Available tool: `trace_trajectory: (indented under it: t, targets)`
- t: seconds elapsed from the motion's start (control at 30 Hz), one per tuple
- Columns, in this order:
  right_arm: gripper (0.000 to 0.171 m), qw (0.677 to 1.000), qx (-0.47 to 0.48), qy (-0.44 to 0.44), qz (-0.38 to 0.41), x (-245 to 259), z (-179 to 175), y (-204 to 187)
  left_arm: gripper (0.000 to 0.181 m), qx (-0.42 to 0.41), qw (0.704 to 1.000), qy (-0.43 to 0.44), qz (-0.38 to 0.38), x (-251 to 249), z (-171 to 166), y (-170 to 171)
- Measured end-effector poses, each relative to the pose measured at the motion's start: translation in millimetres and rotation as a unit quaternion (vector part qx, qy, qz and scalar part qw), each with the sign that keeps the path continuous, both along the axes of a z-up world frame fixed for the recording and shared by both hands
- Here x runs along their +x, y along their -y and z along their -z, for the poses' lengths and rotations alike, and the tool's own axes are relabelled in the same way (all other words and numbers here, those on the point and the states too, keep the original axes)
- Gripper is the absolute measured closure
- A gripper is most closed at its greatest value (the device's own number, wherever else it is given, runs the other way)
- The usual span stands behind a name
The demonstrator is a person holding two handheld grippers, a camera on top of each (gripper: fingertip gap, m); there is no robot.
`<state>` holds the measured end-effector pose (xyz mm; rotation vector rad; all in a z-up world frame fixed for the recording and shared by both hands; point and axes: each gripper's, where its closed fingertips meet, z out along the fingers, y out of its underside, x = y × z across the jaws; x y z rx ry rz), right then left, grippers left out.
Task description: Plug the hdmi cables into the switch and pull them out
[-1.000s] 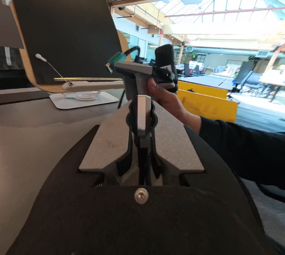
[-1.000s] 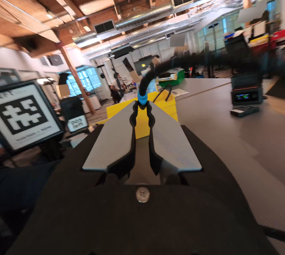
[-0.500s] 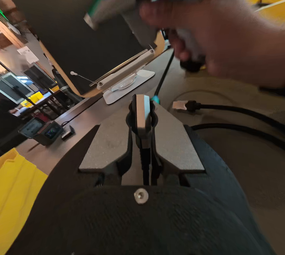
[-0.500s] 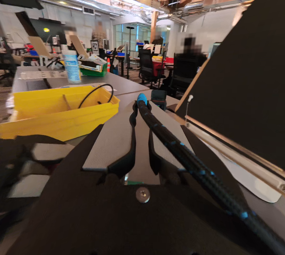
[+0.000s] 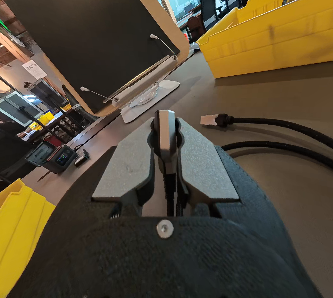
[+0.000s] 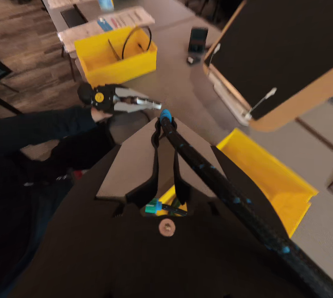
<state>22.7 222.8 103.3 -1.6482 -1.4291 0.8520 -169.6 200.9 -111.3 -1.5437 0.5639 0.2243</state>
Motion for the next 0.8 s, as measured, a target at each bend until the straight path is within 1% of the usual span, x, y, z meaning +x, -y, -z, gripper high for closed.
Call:
trace_trajectory:
  t: [0.1, 0.17, 0.23, 0.3, 0.37, 0.43, 0.57, 0.67, 0.73, 0.77, 0.8]
  targets:
    - [0.162, 0.994, -0.089, 0.069, -0.002, 32.0, 48.5, -6.9, 0.163, 0.002, 1.0, -0.012, -0.001, 1.6, 1.0, 0.8]
    - [0.163, 0.981, -0.135, 0.142, 0.003, 56.3, 89.7, -10.6, 0.163, 0.001, 1.0, -0.023, -0.004, 2.1, 2.5, 0.9]
    - [0.162, 0.958, -0.197, 0.208, 0.016, 77.9, 126.5, -13.9, 0.163, -0.001, 1.0, -0.027, -0.003, 3.2, 3.5, 0.5]
    - [0.16, 0.937, -0.241, 0.251, 0.029, 91.6, 154.9, -20.1, 0.163, -0.009, 1.0, -0.025, 0.003, 4.0, 5.4, -0.3]
    - [0.157, 0.912, -0.276, 0.3, 0.043, 104.8, 180.0, -24.7, 0.163, -0.008, 1.0, -0.016, 0.005, 3.1, 4.1, 0.1]
    - [0.156, 0.892, -0.288, 0.342, 0.065, 115.7, 198.0, -32.3, 0.163, -0.007, 1.0, -0.007, 0.004, 1.4, 2.9, 0.2]
    - [0.153, 0.87, -0.227, 0.418, 0.127, 136.1, 209.8, -57.1, 0.163, -0.011, 1.0, -0.003, 0.005, 0.8, 3.6, -0.7]
    - [0.153, 0.851, -0.171, 0.474, 0.15, 151.4, 207.4, -64.7, 0.163, -0.012, 1.0, -0.007, 0.006, 1.1, 4.2, -1.1]
    - [0.154, 0.839, -0.143, 0.492, 0.184, 160.8, 198.8, -71.5, 0.163, -0.01, 1.0, -0.007, 0.007, 1.6, 3.7, -0.5]
    - [0.157, 0.843, -0.134, 0.483, 0.195, 158.6, 192.2, -73.1, 0.163, -0.009, 1.0, -0.007, 0.008, 1.7, 3.4, -0.2]
    - [0.157, 0.856, -0.125, 0.461, 0.195, 150.0, 184.3, -72.4, 0.163, -0.009, 1.0, -0.006, 0.009, 1.9, 3.2, -0.1]
